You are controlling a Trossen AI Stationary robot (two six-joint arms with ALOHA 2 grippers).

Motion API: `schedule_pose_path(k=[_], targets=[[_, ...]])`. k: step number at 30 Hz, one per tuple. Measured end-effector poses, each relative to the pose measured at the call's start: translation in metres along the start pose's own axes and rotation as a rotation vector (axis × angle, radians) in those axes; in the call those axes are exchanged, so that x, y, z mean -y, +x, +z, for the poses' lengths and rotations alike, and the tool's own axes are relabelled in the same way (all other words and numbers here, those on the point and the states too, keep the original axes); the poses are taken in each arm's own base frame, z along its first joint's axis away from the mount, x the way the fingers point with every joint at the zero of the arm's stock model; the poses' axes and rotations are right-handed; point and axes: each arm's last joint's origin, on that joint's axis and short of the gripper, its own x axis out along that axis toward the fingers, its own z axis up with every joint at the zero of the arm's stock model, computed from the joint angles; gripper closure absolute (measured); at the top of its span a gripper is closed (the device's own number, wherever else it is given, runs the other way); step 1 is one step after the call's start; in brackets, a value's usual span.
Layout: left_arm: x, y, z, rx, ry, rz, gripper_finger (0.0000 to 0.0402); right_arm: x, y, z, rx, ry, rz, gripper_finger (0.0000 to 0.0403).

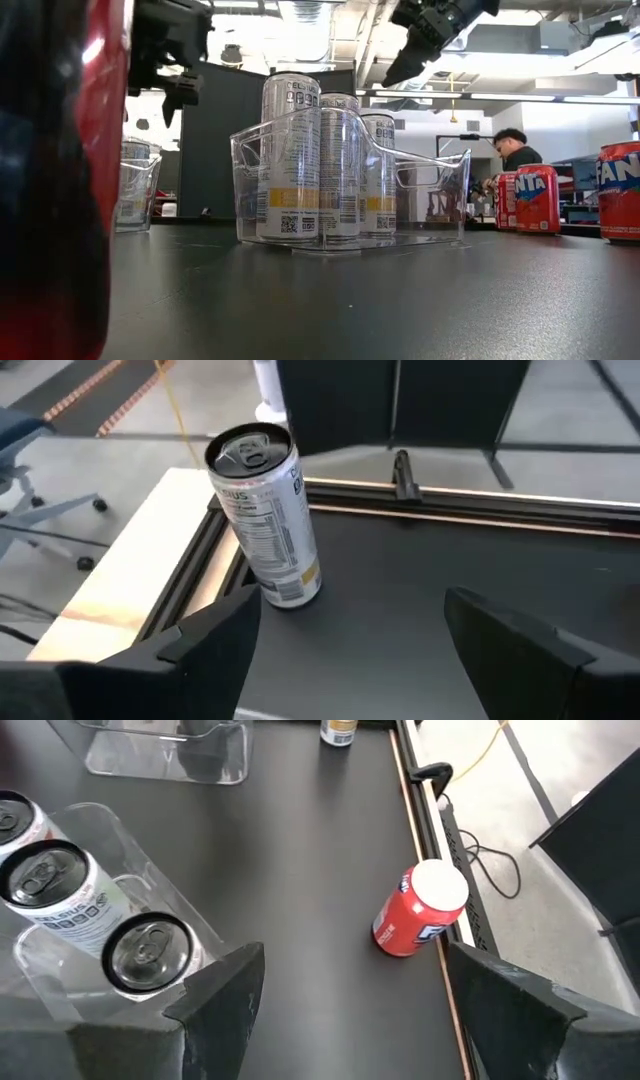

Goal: Sort soda cans
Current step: Put the white soda can into the middle transparent bin

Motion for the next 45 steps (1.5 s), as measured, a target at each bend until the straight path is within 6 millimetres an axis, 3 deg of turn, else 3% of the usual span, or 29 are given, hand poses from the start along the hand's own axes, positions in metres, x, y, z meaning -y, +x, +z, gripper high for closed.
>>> schedule_pose_path(k=[5, 13, 25, 32, 38, 45], targets=[[-0.011, -0.010, -0.013, 0.029, -0.005, -0.031, 0.0097, 0.002, -0.001, 0.000, 0.004, 0.003, -0.009, 0.0072], [-0.021, -0.001, -0.029, 0.014, -0.057, 0.013, 0.0124, 0.004, -0.001, 0.000, 0.012, 0.003, -0.017, 0.0072], [-0.021, 0.004, -0.029, 0.014, -0.040, 0.035, 0.0139, 0.008, -0.002, 0.000, 0.029, -0.013, -0.037, 0.0072], [-0.018, 0.008, -0.030, -0.052, -0.014, 0.059, 0.0138, 0.010, -0.001, 0.003, 0.070, -0.028, -0.058, 0.0072], [-0.010, 0.014, -0.030, -0.091, -0.069, 0.051, 0.0111, 0.009, -0.001, 0.006, 0.094, -0.004, -0.059, 0.0072], [-0.012, 0.027, -0.021, -0.067, -0.080, 0.128, 0.0093, -0.003, 0.003, 0.007, 0.061, 0.036, -0.011, 0.0072]])
